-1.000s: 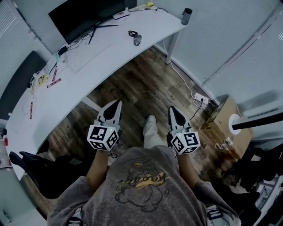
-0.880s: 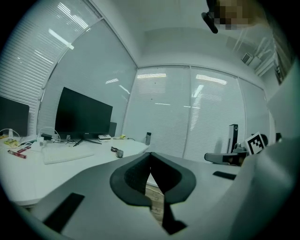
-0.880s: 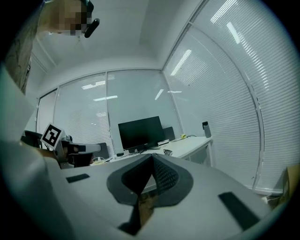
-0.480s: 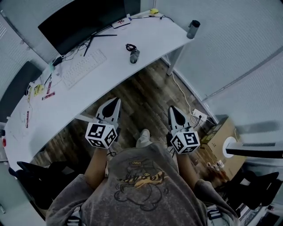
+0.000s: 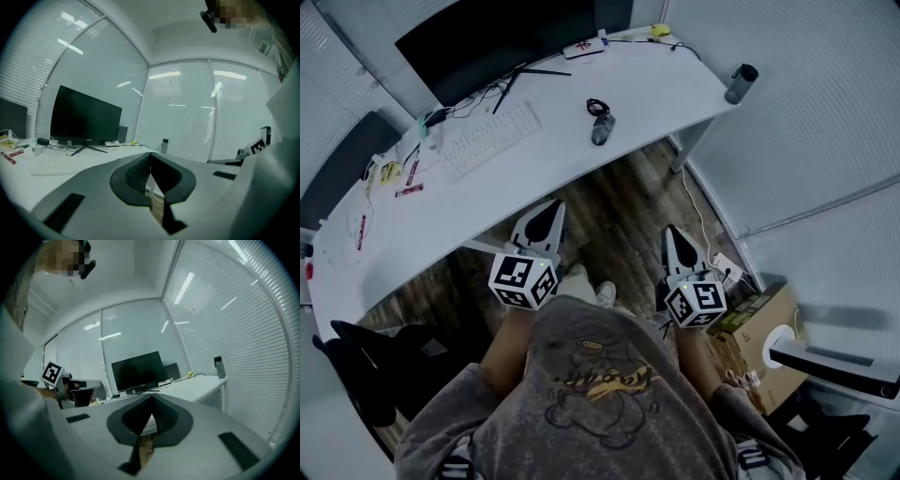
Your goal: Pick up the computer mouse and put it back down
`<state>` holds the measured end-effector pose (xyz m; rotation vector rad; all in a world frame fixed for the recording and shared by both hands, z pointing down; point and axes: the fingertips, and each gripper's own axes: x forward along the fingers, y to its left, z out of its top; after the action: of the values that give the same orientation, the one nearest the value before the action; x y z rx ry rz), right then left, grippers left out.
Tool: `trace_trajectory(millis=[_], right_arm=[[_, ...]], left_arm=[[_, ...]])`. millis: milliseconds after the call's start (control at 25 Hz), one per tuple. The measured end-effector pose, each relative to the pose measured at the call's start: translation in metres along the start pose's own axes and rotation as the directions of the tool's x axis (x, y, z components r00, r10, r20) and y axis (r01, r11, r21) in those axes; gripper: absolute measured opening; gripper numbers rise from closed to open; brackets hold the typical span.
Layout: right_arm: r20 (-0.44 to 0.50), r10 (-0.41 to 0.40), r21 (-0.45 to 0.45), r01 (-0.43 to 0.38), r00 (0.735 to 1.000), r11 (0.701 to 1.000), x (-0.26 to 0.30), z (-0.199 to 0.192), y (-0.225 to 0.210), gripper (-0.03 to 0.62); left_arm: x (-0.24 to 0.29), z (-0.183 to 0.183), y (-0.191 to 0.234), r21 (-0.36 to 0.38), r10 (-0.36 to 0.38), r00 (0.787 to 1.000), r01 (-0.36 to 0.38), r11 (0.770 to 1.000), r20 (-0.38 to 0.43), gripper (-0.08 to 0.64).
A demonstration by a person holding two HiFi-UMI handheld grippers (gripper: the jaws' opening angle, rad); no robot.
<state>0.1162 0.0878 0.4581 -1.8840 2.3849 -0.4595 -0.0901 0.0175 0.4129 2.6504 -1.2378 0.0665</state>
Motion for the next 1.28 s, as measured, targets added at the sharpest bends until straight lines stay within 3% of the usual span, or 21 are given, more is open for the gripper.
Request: trace_trajectory(millis=[240,440,1000,1280], right_arm=[[0.000,-0.007,0.017,0.007,1.000,1.000,0.027,0.003,-0.013,0.008],[-0.003,-0.016,0.019,0.016,1.000,1.000,0.052,0.009,-0.022,0.008],[-0.004,-0.070,0.012,0.070,0.998,0.997,0.150,0.034,-0.051,0.008],[0.005,-0.090,0.006,0.090,0.996,0.996,0.180,0.048,-0.063,0.008]], left_arm=[[0.029,0.009,0.006,0.013,-0.023,1.000,0.023,1.000,0.011,0.017],[0.059,0.014,0.018,-0.025,-0.053,0.998,0.054,0.998,0.018,0.017],[0.158,0.034,0.083,0.021,-0.095,0.995,0.095,0.995,-0.027,0.017],[0.188,0.039,0.092,0.024,-0.134,0.990,0.135,0.991,-0.042,0.018]])
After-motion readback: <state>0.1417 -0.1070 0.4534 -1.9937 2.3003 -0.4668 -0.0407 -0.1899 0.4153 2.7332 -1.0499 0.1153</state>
